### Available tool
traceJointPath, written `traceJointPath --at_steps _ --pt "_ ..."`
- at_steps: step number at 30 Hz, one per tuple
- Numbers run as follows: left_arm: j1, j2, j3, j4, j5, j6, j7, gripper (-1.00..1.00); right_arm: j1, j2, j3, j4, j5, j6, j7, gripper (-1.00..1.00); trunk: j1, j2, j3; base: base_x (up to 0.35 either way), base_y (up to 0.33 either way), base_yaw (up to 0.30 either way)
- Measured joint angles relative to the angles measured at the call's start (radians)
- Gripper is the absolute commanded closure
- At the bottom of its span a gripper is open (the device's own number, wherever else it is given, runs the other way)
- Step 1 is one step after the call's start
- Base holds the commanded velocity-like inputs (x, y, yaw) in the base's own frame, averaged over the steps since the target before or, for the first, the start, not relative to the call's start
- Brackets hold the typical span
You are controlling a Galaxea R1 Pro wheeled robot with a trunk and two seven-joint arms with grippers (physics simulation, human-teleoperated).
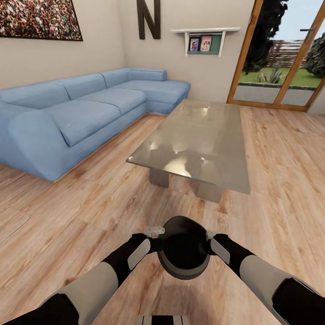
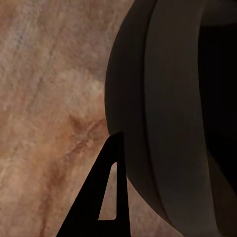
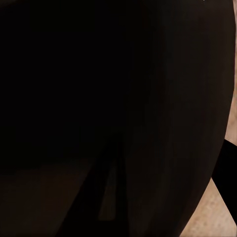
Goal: Place each of the two pumpkins and all three candles from the living room inside a cabinet in the living room (use any cabinet), then make sure every cabinet is closed, and position the cauldron so it is next to a table in the living room.
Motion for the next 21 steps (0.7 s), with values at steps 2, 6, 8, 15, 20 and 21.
traceJointPath --at_steps 2,6,8,15,20,21 --pt "0.000 0.000 0.000 0.000 0.002 0.000 0.000 1.00 0.000 0.000 0.001 0.000 -0.001 0.000 0.000 1.00 0.000 0.000 0.000 0.193 0.106 0.000" --pt "0.000 0.000 -0.001 0.000 0.001 0.001 0.001 1.00 0.000 0.000 0.001 0.000 0.001 0.000 0.000 1.00 -0.001 0.000 0.000 0.273 0.149 0.000" --pt "0.000 0.000 -0.001 0.000 0.000 0.001 0.001 1.00 0.000 0.000 0.001 0.000 -0.001 0.000 0.000 1.00 -0.001 0.000 0.000 0.292 0.160 0.000" --pt "0.000 0.000 -0.001 0.000 0.000 0.001 0.000 1.00 0.000 0.000 0.001 0.000 -0.004 0.000 0.000 1.00 -0.001 0.000 0.001 0.296 0.172 -0.138" --pt "0.000 0.000 -0.001 0.000 0.000 0.001 0.000 1.00 0.000 0.000 0.000 -0.001 -0.003 0.000 0.000 1.00 -0.001 0.000 0.003 0.287 0.208 -0.259" --pt "0.000 0.000 -0.001 0.000 0.001 0.001 0.000 1.00 0.000 0.000 0.000 0.000 -0.003 0.000 0.000 1.00 -0.001 0.000 0.003 0.281 0.214 -0.264"
